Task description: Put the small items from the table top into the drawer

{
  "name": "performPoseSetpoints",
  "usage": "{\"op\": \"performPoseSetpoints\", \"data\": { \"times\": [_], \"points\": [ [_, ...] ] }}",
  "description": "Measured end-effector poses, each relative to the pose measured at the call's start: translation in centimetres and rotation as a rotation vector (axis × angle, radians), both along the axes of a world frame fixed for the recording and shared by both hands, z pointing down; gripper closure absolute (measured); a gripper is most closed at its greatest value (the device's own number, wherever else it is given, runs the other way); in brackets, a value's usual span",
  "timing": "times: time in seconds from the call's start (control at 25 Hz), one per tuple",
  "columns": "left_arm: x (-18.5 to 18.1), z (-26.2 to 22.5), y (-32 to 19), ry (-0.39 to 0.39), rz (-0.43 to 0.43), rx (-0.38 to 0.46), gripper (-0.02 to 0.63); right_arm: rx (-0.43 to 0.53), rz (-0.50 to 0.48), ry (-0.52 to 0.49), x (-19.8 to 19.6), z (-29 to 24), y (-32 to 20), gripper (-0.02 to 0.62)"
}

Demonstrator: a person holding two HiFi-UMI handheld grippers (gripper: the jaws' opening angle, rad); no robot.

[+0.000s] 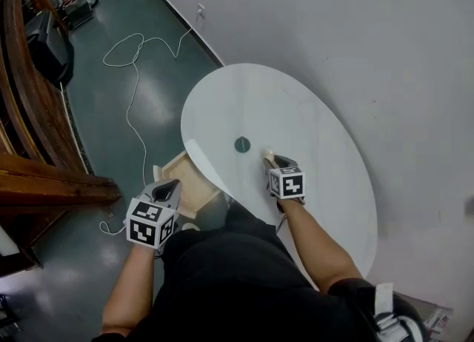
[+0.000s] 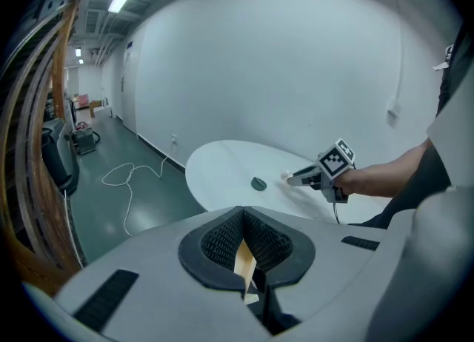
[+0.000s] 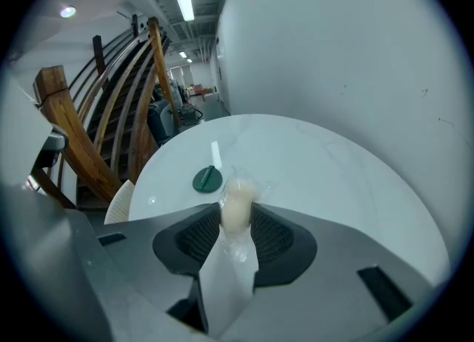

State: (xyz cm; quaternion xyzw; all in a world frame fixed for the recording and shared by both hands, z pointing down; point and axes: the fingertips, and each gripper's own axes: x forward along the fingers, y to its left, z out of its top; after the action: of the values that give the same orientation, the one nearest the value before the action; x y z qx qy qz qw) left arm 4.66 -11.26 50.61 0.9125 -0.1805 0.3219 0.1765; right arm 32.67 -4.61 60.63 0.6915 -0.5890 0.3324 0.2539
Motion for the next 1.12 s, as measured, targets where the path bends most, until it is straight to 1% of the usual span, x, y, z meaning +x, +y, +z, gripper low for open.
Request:
{"op": "performPoseSetpoints", "data": {
  "times": [0.2, 0.44, 0.56, 0.72, 1.0, 1.12],
  "points": [
    [-1.2, 0.2, 0.2, 0.010, -0.030, -0.003, 0.592, 0.061, -0.076, -0.023, -3.5, -2.4, -1.6, 0.465],
    [-3.8, 0.7, 0.3, 0.014, -0.092, -0.012, 0.592, 0.099, -0.241, -0.064, -10.5, -3.7, -4.0, 0.465],
    [-5.5, 1.0, 0.3, 0.015, -0.130, -0.019, 0.592, 0.099, -0.327, -0.076, -14.0, -3.8, -4.9, 0.465],
    [-7.4, 1.4, 0.5, 0.010, -0.183, -0.027, 0.592, 0.084, -0.425, -0.088, -17.5, -3.4, -5.7, 0.465],
    [-10.5, 1.9, 0.5, 0.005, -0.272, -0.037, 0.592, 0.062, -0.547, -0.101, -21.9, -2.6, -7.1, 0.465],
    [-11.3, 2.2, 0.7, 0.004, -0.302, -0.041, 0.592, 0.048, -0.589, -0.130, -23.8, -1.9, -7.3, 0.465]
  ]
}}
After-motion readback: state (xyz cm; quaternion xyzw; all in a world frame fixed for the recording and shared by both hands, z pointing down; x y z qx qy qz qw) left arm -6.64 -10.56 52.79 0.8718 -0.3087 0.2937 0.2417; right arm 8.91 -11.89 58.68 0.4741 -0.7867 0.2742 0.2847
